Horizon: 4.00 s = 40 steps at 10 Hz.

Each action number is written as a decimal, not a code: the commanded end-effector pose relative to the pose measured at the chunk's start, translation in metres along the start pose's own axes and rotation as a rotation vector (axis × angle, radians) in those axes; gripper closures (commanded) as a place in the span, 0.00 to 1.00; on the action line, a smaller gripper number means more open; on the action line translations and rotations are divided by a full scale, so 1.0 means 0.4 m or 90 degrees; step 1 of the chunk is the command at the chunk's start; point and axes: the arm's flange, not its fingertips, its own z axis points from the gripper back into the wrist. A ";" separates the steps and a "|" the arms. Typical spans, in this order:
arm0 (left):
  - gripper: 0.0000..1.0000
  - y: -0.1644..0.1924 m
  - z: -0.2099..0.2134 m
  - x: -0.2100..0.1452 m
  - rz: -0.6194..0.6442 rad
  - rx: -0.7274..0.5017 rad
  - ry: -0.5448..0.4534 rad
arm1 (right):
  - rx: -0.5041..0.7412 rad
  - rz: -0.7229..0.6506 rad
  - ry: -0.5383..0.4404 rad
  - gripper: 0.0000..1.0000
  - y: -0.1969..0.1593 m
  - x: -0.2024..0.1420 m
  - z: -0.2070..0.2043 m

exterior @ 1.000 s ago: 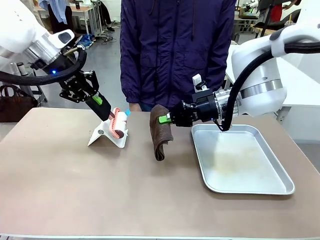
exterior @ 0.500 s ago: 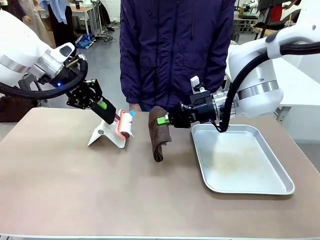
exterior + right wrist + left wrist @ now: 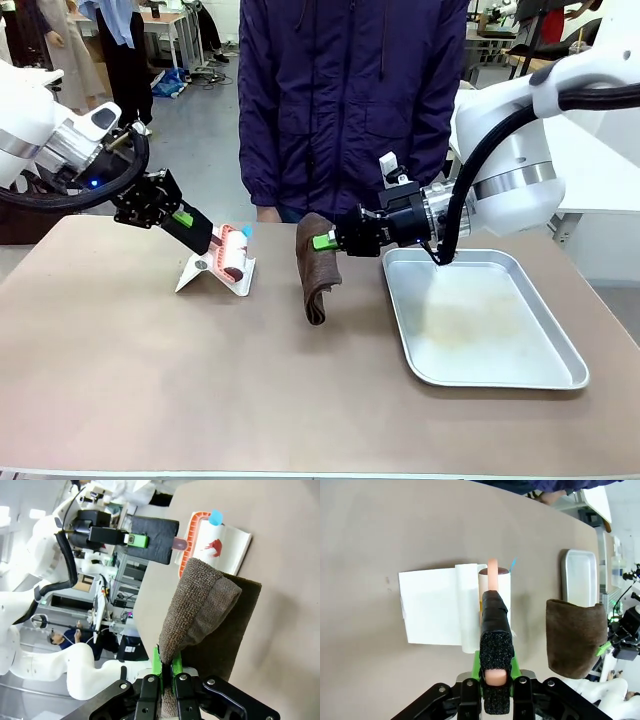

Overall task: Clean the surface of the table.
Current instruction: Return the Lint Roller and towel to their original positions.

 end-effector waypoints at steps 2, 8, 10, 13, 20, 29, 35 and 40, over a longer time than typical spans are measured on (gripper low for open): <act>0.78 0.000 -0.032 -0.018 -0.008 -0.028 -0.004 | -0.002 -0.012 -0.003 0.92 0.007 0.015 -0.045; 0.78 -0.006 -0.031 -0.012 0.004 -0.012 0.010 | 0.003 -0.002 0.011 0.92 -0.002 0.000 -0.031; 0.78 -0.006 -0.031 -0.012 0.004 -0.012 0.010 | 0.002 -0.001 0.011 0.92 -0.002 0.003 -0.030; 0.78 0.004 -0.042 -0.009 -0.002 0.005 0.018 | 0.004 -0.023 0.051 0.92 0.010 0.002 -0.043; 0.78 0.015 -0.056 -0.002 -0.006 0.013 0.008 | -0.030 -0.134 0.026 0.92 -0.048 0.007 -0.045; 0.78 0.025 -0.092 0.012 -0.040 0.036 0.012 | -0.055 -0.119 0.056 0.92 -0.052 -0.010 -0.010; 0.78 0.024 -0.099 0.015 -0.033 0.037 0.012 | -0.148 -0.167 0.080 0.92 -0.094 -0.005 -0.001; 0.00 0.025 -0.095 0.015 -0.027 0.032 0.011 | -0.186 -0.185 0.091 0.00 -0.107 -0.008 0.000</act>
